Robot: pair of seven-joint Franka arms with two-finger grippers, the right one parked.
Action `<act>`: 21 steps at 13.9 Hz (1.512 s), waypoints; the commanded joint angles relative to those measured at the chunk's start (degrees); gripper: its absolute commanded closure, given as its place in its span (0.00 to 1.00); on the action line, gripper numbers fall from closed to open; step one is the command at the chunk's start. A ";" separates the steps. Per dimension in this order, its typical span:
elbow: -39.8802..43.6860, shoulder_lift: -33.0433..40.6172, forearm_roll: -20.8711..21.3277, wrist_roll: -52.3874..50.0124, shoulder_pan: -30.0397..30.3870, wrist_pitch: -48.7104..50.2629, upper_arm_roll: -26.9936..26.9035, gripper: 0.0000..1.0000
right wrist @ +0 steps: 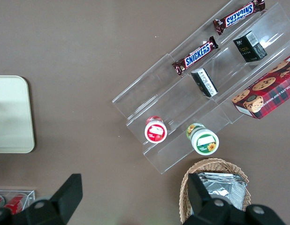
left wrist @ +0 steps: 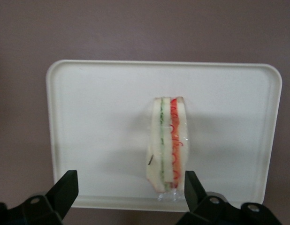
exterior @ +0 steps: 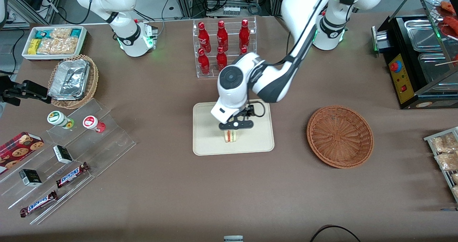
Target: Place sandwich from basket to tray
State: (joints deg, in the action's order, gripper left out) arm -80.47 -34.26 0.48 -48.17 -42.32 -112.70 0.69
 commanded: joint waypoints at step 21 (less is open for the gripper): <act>-7.85 28.18 1.37 15.20 22.10 22.53 -5.09 0.00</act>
State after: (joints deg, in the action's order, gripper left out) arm -83.78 -10.29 1.08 -35.77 -20.07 -90.26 -3.30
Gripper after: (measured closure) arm 0.000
